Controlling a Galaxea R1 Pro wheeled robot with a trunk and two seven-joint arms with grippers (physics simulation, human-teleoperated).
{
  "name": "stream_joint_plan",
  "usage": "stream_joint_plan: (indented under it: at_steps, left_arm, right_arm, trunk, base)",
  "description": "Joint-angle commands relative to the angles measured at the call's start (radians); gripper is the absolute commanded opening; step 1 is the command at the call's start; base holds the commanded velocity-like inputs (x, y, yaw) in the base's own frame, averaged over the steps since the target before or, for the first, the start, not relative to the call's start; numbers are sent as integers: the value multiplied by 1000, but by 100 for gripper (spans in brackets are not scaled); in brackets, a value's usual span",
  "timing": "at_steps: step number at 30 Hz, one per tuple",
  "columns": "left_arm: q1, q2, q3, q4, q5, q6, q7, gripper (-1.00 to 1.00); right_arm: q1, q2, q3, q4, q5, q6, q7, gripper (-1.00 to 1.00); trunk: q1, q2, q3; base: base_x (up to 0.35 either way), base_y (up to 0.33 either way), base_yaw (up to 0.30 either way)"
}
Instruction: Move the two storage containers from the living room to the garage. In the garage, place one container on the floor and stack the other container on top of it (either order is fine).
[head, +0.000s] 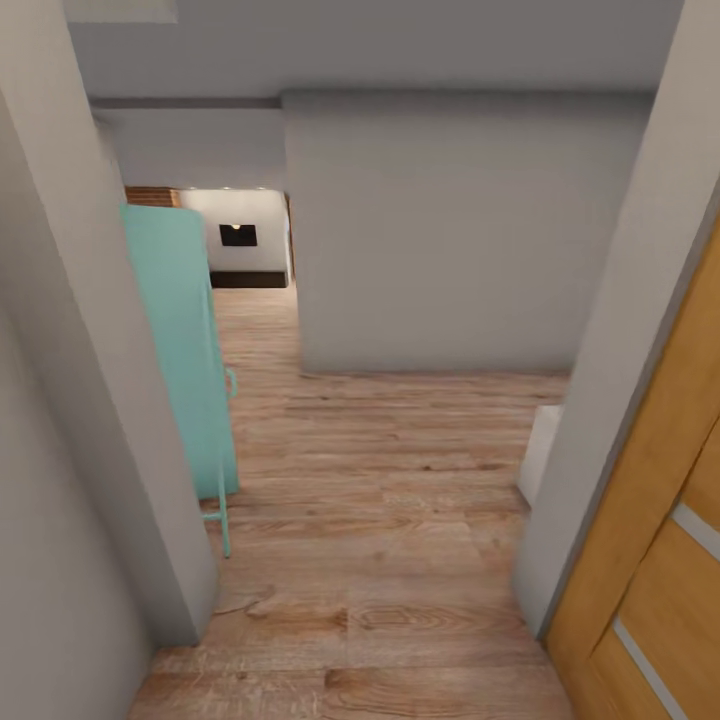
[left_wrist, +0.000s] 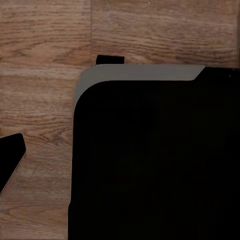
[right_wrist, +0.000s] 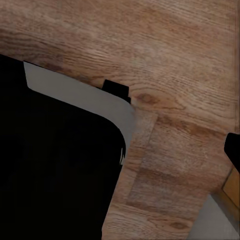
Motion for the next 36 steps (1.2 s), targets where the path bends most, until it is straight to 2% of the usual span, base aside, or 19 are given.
stream_joint_plan:
  at_steps: [1,36]
  left_arm:
    - [0,0,1,0,6,-3,1,100]
    - [0,3,1,0,6,-3,4,100]
  right_arm:
    - [-1,0,7,3,-11,-6,6,100]
    - [-1,-3,6,4,-11,-6,7,100]
  trunk:
    - [1,0,-1]
    - [1,0,-1]
  base:
    - [321,0,0]
    - [321,0,0]
